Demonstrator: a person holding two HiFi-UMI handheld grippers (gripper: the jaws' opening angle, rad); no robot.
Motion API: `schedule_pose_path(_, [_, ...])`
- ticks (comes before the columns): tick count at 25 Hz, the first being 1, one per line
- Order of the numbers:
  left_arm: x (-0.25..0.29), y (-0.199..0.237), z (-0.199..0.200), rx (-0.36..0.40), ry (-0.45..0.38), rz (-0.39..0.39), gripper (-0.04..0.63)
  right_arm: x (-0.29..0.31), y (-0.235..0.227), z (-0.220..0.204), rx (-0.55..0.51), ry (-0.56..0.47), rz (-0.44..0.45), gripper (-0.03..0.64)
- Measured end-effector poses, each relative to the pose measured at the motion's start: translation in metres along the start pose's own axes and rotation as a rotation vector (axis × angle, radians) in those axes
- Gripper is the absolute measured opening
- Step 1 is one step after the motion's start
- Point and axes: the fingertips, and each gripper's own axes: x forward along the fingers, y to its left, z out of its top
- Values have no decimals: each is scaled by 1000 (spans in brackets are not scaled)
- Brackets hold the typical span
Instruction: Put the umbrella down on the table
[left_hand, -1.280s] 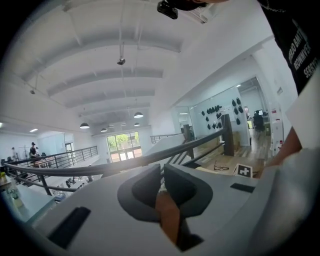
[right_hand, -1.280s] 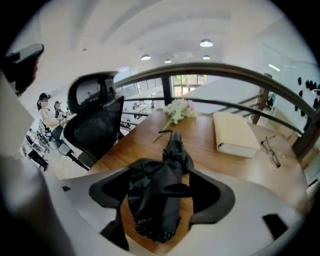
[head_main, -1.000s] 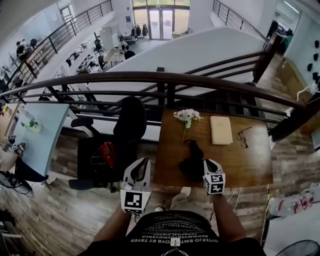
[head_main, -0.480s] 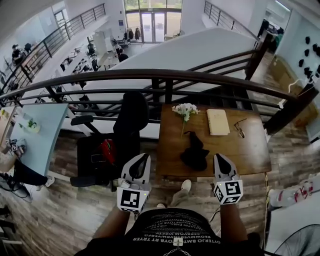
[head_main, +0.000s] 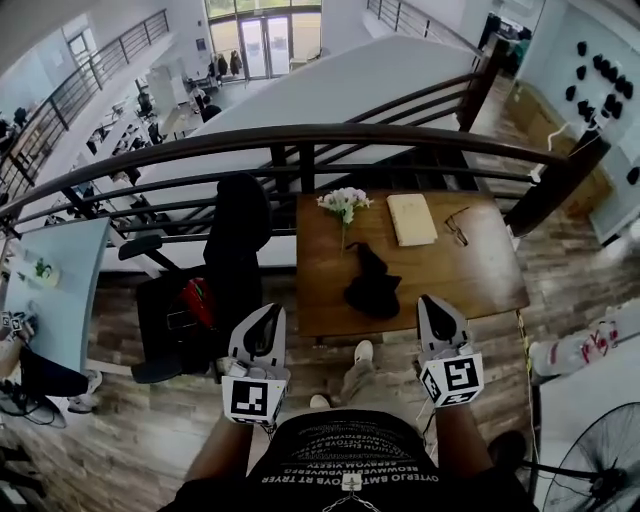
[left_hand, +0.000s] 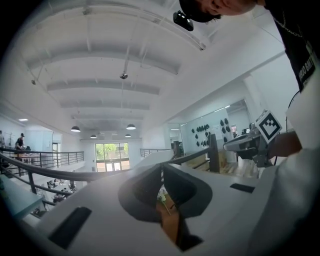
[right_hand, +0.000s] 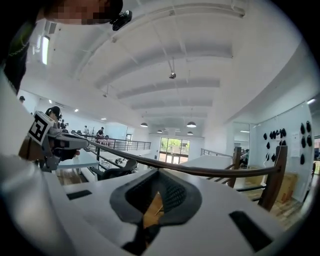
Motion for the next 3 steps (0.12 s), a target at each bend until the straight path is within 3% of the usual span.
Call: schedule_pose_path(3, [2,-1,-7,24,7,-1,38,0,0,-4,8,-7,2,15])
